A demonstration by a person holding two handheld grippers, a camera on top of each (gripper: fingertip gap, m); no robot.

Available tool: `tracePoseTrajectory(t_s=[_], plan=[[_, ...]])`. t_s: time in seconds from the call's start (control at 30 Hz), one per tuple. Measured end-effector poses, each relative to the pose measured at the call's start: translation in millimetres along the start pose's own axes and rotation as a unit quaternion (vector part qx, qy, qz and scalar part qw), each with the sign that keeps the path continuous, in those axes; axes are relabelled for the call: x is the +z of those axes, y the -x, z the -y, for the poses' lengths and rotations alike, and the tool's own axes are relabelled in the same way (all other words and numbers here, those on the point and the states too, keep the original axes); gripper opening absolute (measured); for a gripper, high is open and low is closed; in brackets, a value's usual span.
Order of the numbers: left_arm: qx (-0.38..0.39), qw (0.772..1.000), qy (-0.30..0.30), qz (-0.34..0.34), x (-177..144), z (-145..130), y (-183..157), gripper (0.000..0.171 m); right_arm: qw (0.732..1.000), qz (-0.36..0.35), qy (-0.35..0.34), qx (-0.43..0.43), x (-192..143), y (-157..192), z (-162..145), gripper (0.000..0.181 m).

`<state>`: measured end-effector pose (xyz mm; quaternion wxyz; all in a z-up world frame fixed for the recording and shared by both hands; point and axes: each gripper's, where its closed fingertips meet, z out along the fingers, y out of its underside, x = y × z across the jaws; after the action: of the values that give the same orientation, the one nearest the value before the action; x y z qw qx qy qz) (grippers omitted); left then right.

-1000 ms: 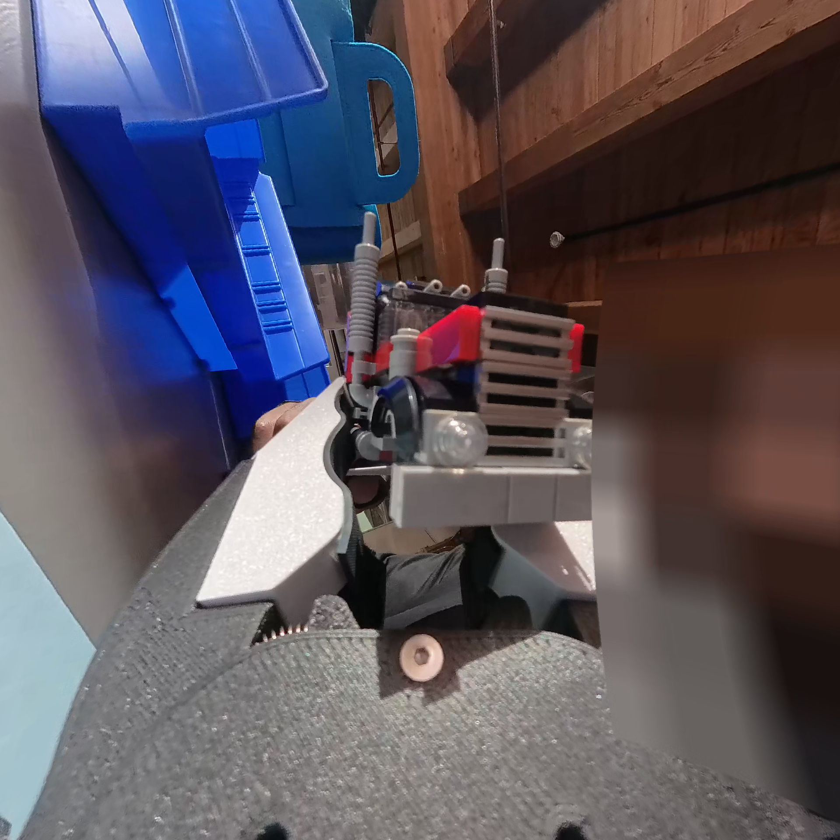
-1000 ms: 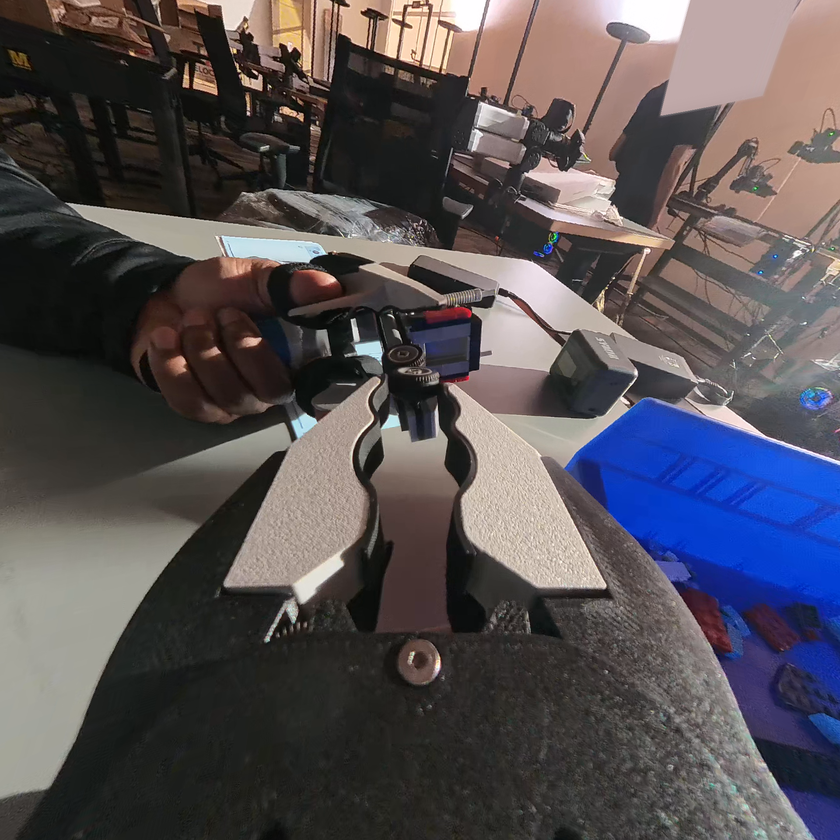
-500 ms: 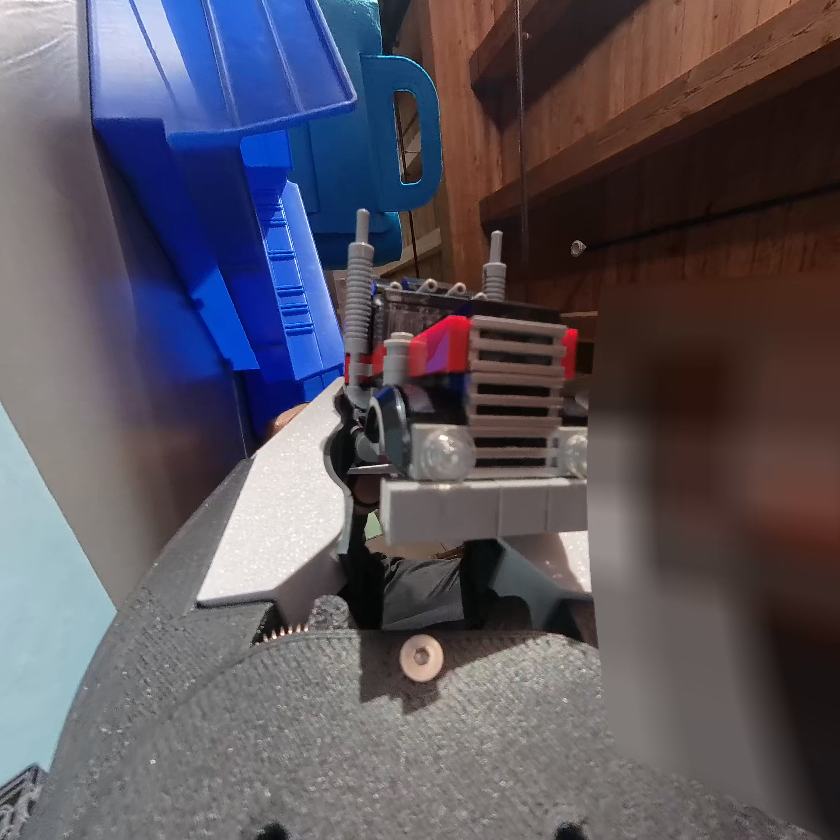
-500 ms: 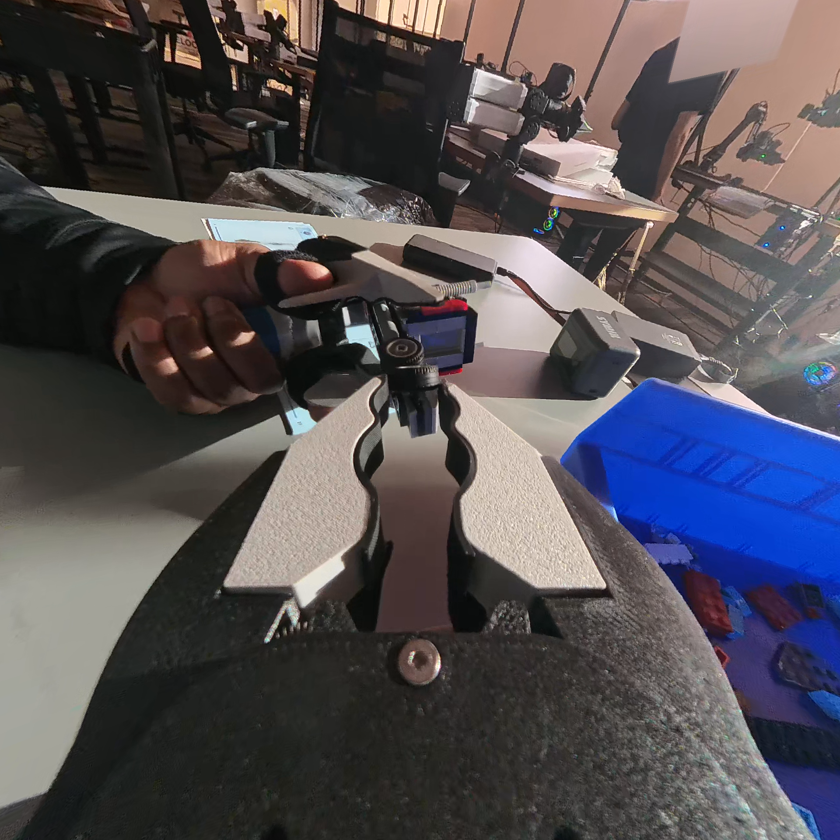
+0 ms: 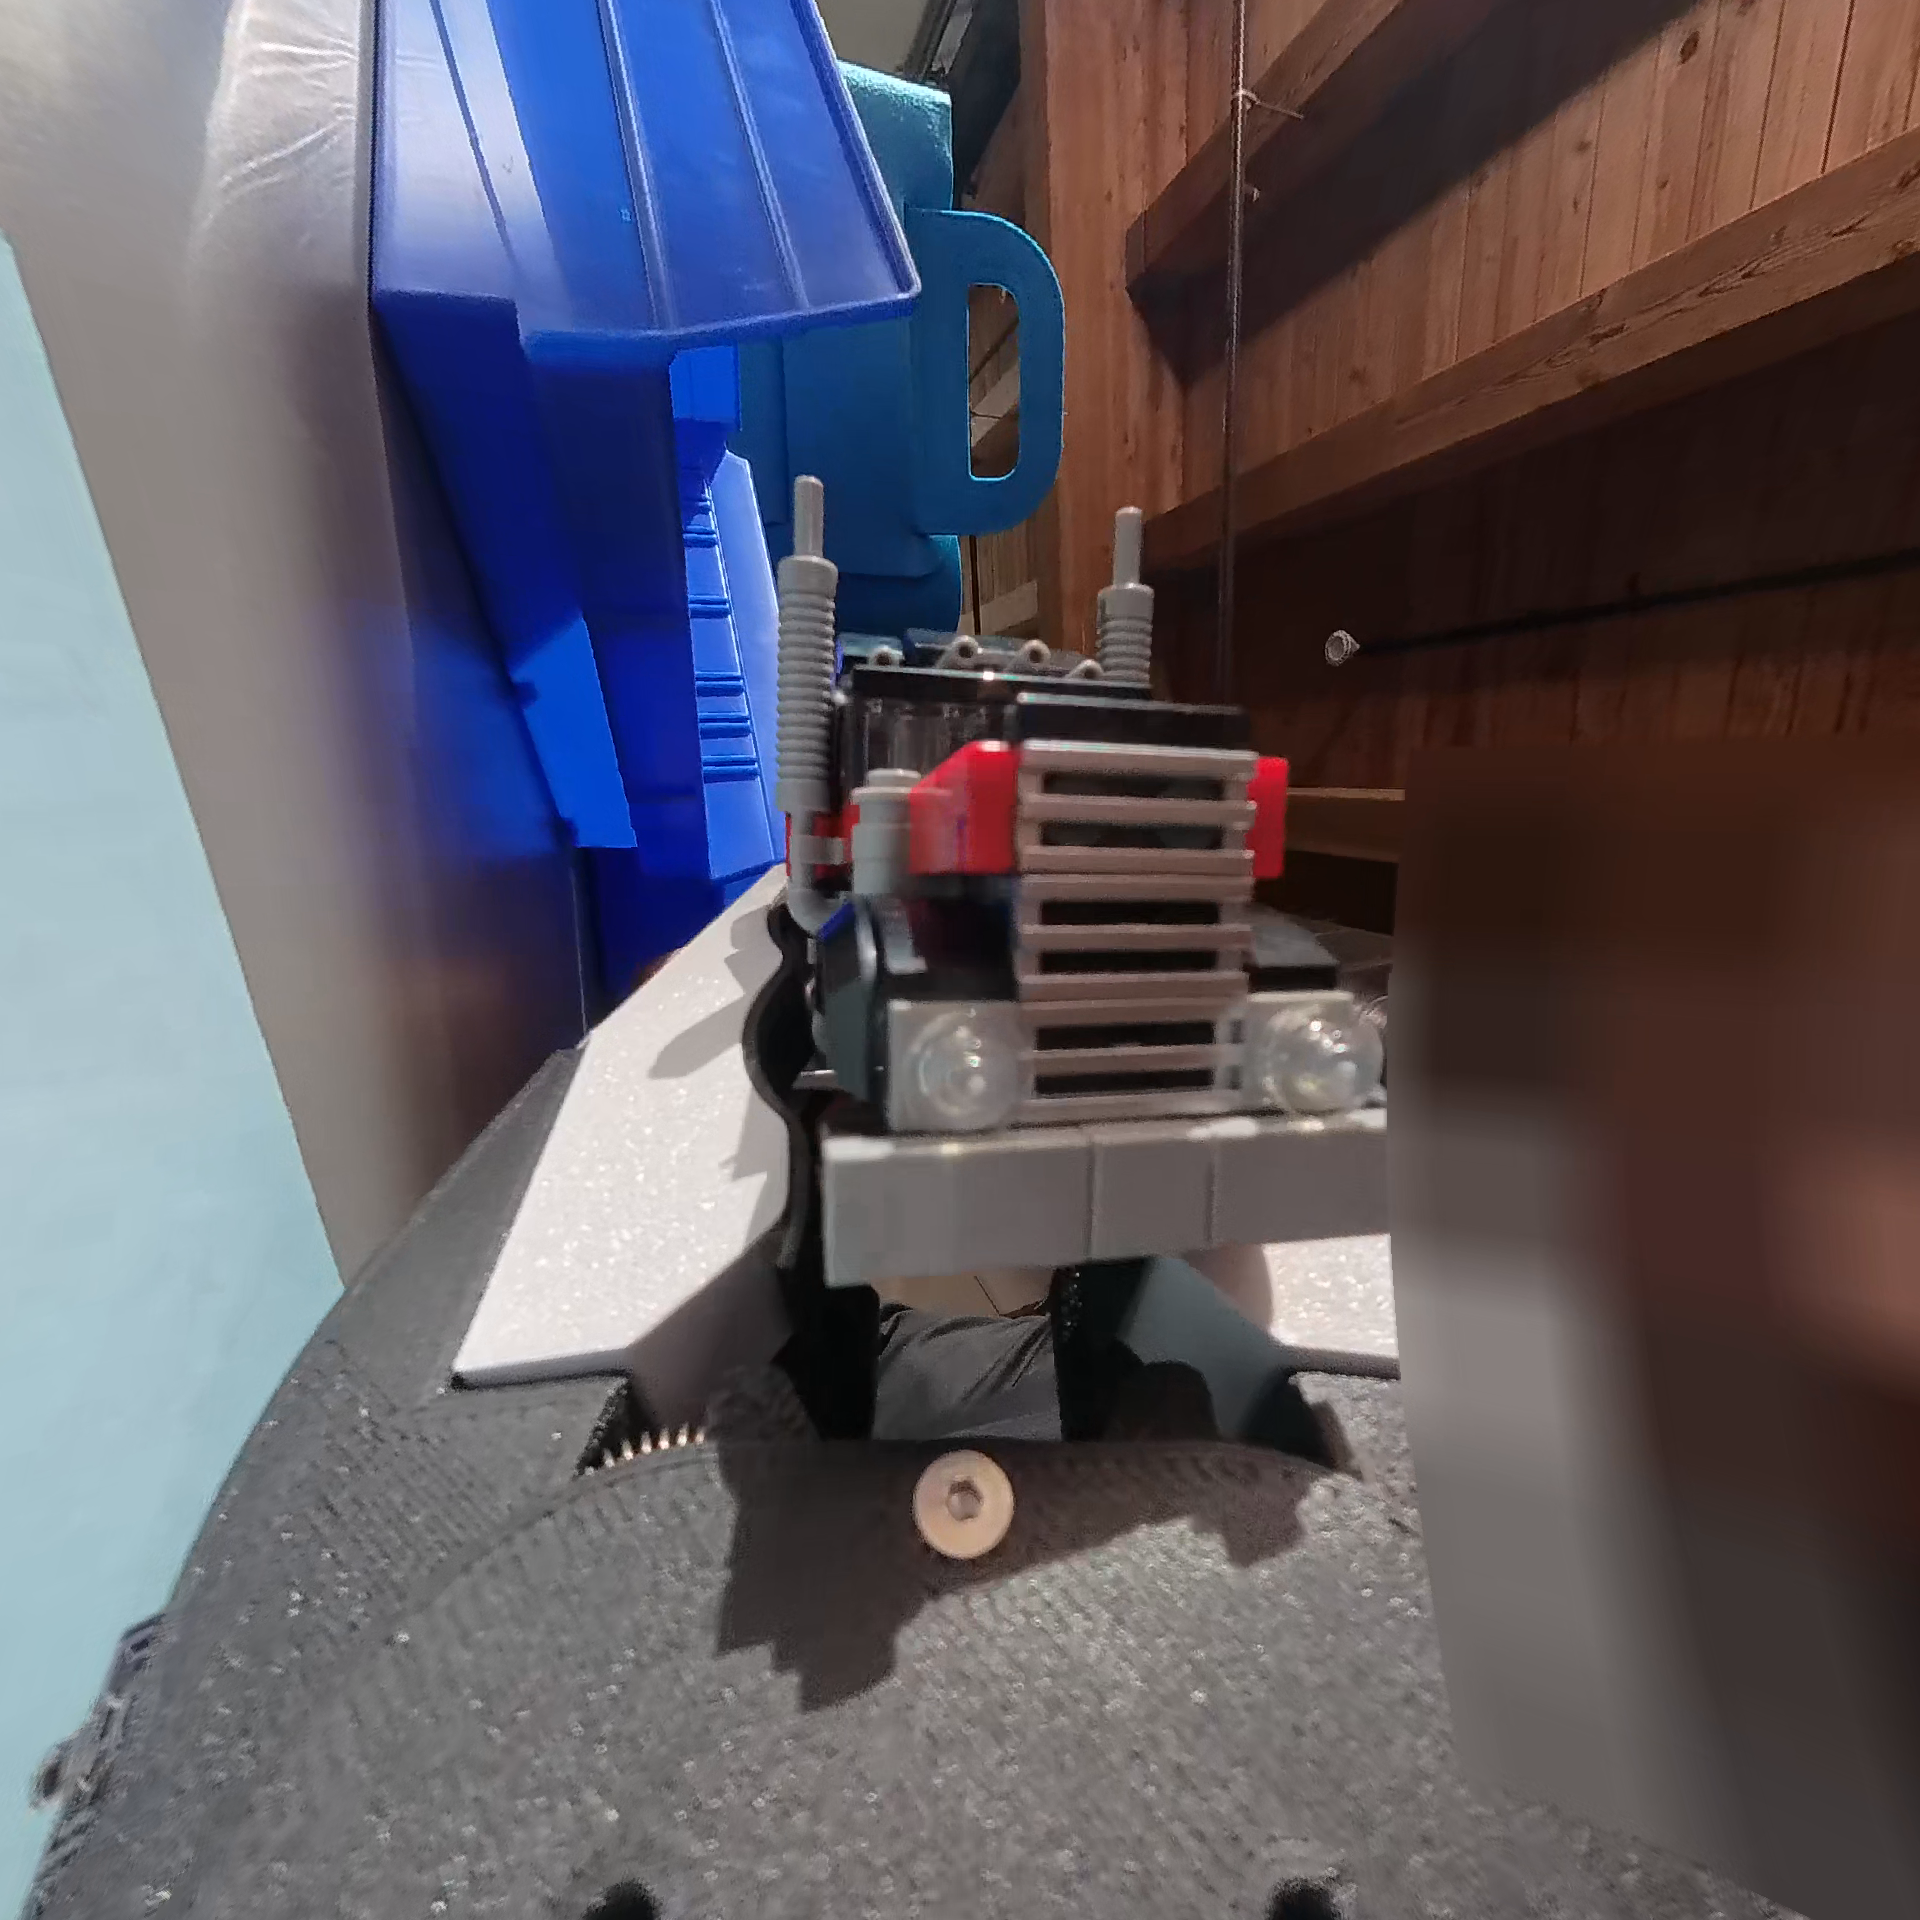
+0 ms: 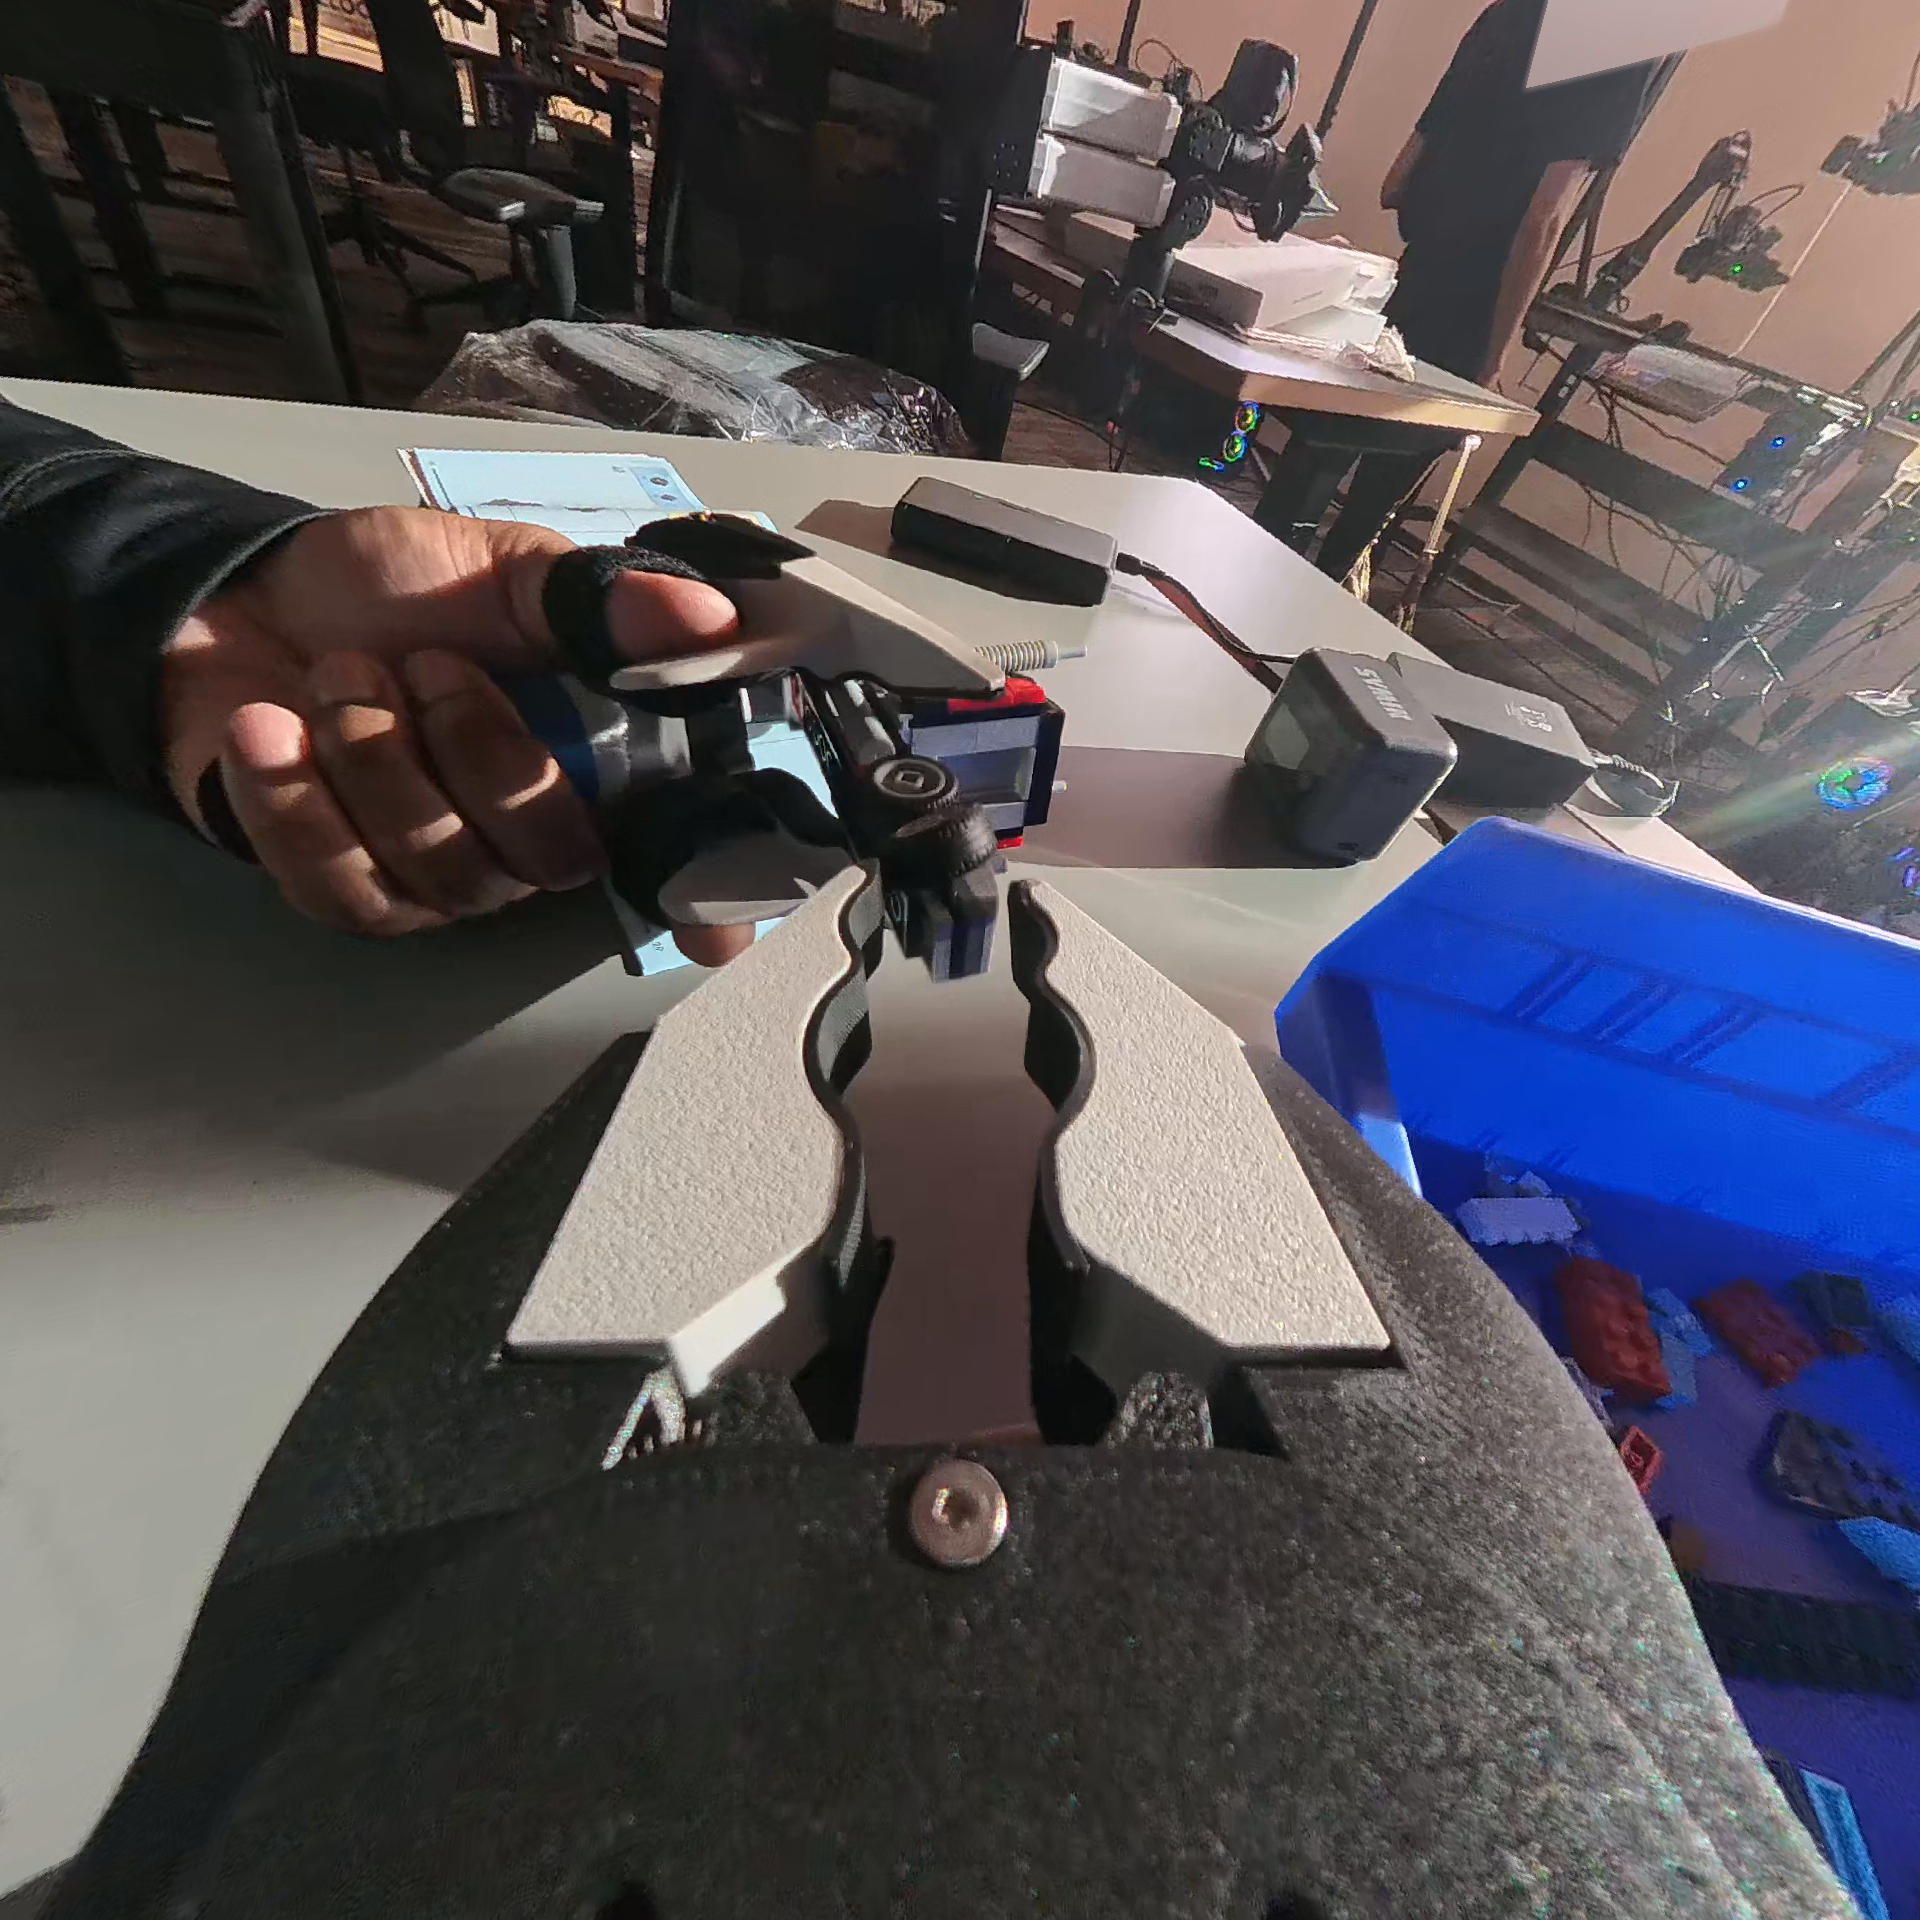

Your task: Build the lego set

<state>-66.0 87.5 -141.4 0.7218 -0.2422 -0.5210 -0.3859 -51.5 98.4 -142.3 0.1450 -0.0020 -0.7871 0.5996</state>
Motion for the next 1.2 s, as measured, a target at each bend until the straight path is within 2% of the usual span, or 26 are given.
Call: tracePoseTrajectory(t_s=[0.03, 1.2], plan=[[-0.002, 1.0, -0.001, 0.0, 0.0, -0.1, 0.2, 0.057, 1.0, -0.001, 0.001, 0.001, 0.2, -0.2, -0.1, 0.026], [-0.016, 1.0, -0.012, 0.021, -1.4, -2.0, 5.6, 0.056, 0.999, 0.0, 0.02, 0.038, 2.3, 0.6, -2.2, 0.03]])
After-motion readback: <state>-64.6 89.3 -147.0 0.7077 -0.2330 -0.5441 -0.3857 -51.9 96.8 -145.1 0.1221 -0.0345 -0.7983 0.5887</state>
